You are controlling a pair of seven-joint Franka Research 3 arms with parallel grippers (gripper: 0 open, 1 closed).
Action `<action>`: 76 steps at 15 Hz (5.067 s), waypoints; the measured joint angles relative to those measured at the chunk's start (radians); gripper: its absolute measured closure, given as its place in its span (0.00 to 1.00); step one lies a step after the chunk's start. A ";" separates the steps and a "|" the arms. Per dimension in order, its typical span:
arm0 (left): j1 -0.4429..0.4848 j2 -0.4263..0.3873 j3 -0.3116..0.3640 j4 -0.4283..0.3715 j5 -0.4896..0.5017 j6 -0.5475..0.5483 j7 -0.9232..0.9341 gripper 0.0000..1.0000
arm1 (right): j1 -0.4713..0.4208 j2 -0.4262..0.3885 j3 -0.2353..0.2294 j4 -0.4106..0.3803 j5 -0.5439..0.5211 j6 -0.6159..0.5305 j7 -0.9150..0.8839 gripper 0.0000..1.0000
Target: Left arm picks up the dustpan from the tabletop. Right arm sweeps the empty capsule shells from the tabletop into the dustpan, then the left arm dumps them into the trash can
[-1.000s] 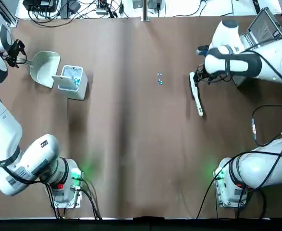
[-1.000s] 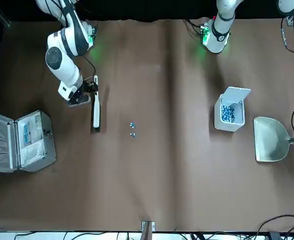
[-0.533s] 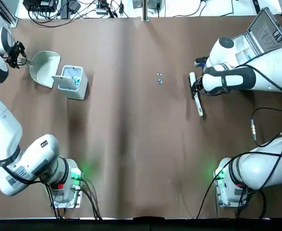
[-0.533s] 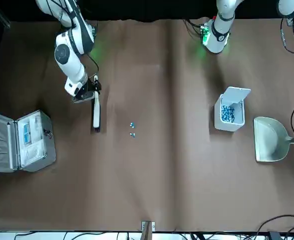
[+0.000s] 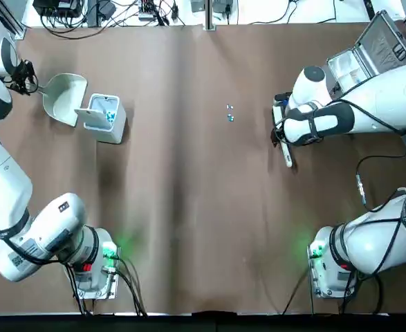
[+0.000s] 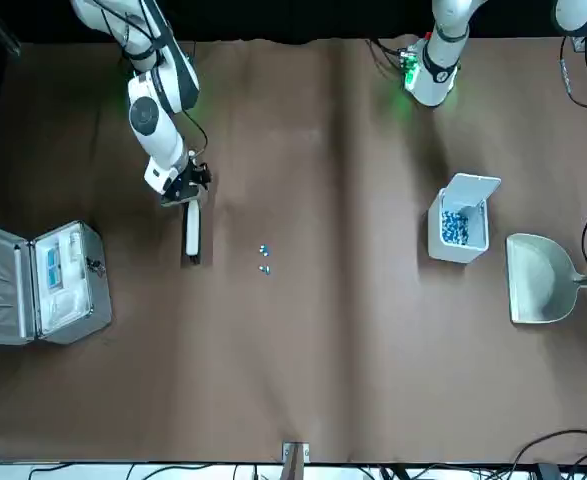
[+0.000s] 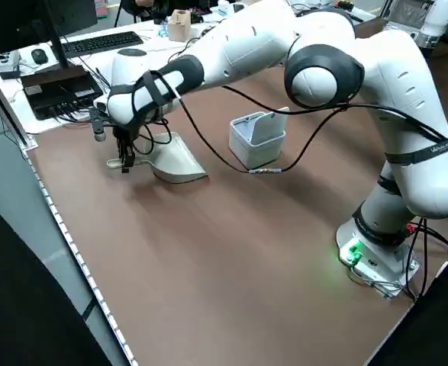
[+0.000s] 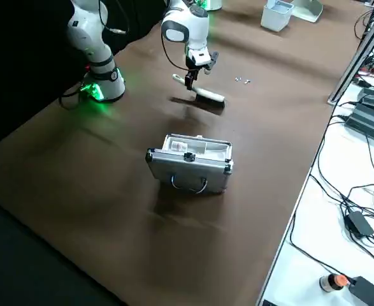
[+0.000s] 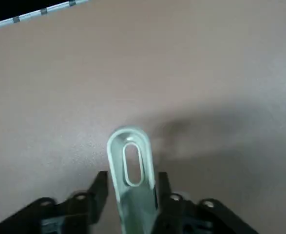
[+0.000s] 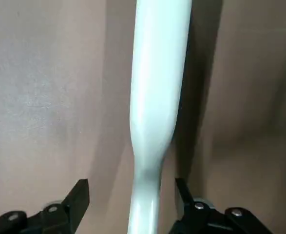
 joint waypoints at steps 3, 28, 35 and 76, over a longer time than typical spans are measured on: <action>0.004 0.000 0.000 0.002 0.000 0.000 0.000 0.60 | 0.002 0.008 0.000 -0.002 0.000 0.000 0.008 0.26; 0.014 -0.399 -0.340 -0.020 -0.057 -0.458 -0.132 0.67 | 0.031 0.013 -0.014 -0.019 0.000 -0.004 0.060 0.48; 0.003 -0.482 -0.601 -0.180 -0.054 -0.497 -0.531 0.67 | 0.027 0.017 -0.019 -0.019 0.000 -0.003 0.060 0.58; -0.915 -0.017 -0.447 -0.001 0.284 -0.555 -1.510 0.67 | 0.005 0.017 -0.023 0.008 -0.001 -0.019 0.073 0.74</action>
